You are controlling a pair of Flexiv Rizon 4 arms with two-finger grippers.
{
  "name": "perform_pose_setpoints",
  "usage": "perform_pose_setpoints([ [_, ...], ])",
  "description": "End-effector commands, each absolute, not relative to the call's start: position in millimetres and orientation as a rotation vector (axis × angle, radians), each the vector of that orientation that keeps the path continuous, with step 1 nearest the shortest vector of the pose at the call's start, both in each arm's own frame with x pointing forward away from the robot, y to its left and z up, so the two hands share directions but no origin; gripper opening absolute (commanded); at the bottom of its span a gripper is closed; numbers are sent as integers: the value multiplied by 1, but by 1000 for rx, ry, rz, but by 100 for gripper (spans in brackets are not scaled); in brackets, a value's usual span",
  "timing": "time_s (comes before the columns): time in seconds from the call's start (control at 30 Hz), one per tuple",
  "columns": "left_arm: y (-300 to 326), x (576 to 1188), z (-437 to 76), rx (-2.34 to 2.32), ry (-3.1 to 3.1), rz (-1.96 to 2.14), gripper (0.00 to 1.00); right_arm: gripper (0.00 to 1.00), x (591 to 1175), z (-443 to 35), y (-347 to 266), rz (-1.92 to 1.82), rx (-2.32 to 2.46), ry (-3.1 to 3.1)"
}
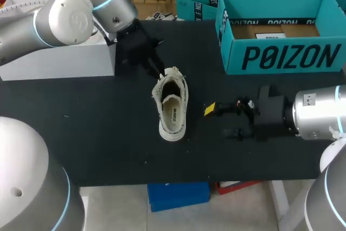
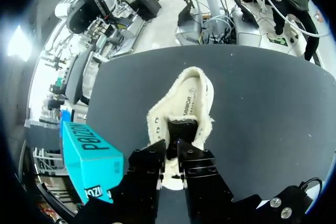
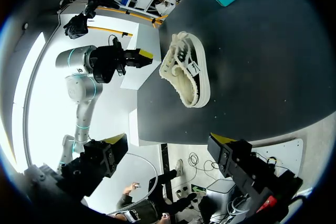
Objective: Take the shoe out of the shoebox, open the shoe tongue, remove and reinsert the insole, then place the shoe into the shoebox
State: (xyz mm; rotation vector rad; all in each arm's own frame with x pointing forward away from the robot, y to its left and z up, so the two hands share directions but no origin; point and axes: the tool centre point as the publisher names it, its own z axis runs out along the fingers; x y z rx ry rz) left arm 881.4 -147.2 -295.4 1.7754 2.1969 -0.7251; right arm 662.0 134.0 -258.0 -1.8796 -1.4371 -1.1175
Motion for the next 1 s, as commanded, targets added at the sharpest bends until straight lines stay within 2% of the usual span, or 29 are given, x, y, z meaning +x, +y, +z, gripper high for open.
perform_pose_setpoints([
  [0.03, -125, 878, -284, 1684, 2192, -776, 100, 100, 662, -258, 134, -1118, -1878, -1437],
  [0.5, -61, 882, -244, 1247, 2352, -881, 100, 100, 662, -258, 134, -1118, -1878, -1437],
  [1.0, 7, 846, -236, 764, 2483, -1149, 100, 100, 662, -258, 134, -1118, -1878, -1437],
])
